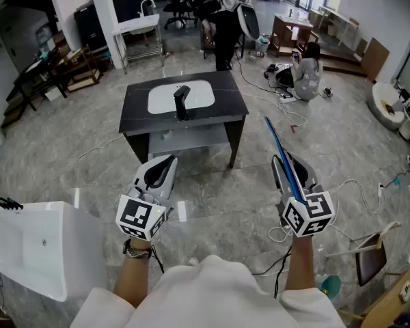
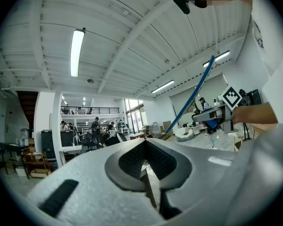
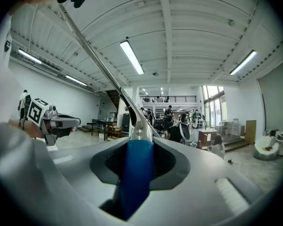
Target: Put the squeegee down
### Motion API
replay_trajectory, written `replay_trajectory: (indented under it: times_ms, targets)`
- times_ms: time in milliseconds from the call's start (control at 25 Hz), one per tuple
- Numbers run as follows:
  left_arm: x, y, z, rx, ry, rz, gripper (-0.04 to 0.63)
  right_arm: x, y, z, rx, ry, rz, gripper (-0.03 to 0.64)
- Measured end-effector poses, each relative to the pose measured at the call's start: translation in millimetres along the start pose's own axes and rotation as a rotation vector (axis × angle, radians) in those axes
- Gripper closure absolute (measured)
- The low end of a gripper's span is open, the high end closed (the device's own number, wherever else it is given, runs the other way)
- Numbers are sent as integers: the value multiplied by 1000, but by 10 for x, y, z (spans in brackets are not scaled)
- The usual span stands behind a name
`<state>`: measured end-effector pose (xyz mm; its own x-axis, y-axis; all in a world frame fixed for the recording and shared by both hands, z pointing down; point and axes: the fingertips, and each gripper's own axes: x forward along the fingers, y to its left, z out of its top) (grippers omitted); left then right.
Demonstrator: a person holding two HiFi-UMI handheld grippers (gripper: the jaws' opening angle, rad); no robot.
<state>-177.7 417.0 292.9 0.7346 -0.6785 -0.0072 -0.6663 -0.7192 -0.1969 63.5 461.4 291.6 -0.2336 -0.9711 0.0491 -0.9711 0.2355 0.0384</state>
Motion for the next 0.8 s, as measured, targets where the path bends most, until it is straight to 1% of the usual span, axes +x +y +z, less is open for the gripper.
replay_trajectory:
  times_ms: [200, 400, 640, 800]
  targets:
    - [90, -86, -8, 1, 2, -3, 598, 3, -118, 21, 4, -21, 5, 515]
    - [197, -229, 21, 3, 7, 0, 598, -23, -240, 62, 41, -51, 43, 514]
    - [301, -457, -37, -1, 22, 8, 598, -34, -423, -10, 49, -43, 69, 514]
    - [373, -469, -98, -9, 41, 24, 598, 31, -534, -62, 67, -38, 71, 514]
